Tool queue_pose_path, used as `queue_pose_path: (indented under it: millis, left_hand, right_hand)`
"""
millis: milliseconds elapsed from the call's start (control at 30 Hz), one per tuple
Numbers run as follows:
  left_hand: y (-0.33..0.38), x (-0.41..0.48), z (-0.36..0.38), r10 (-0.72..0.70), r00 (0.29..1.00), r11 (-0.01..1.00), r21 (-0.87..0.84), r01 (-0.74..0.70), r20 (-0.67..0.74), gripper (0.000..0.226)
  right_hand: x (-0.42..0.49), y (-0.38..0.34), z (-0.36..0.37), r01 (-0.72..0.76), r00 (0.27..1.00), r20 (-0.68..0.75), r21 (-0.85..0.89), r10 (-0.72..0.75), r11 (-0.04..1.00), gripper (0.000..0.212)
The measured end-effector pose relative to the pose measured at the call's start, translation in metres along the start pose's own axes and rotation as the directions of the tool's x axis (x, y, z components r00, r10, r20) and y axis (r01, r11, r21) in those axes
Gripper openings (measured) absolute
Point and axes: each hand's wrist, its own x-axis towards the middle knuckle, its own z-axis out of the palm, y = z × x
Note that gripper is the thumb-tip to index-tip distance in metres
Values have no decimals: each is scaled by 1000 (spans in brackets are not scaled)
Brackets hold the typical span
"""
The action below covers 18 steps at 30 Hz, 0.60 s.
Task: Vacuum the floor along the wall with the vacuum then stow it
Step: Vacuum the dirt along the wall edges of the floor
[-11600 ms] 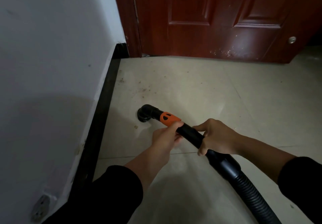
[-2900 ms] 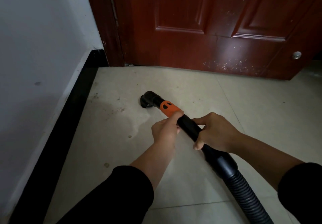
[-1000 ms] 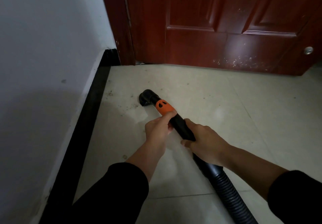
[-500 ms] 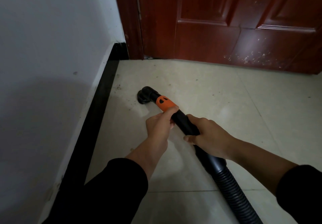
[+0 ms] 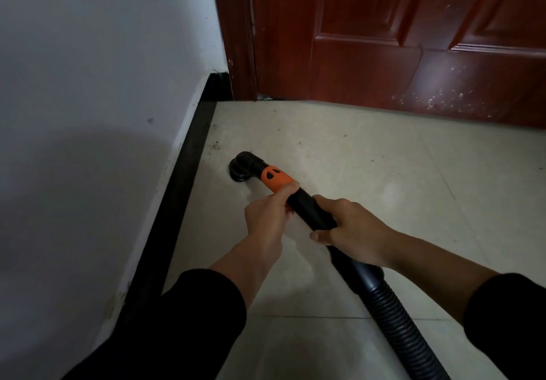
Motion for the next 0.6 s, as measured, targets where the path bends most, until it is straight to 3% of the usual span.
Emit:
queue_pose_path:
  millis: [600]
  left_hand:
    - [10, 27, -21, -19, 998, 1000, -10, 19, -63, 18]
  right_hand:
    - [27, -13, 22, 44, 998, -41, -86, -48, 995, 22]
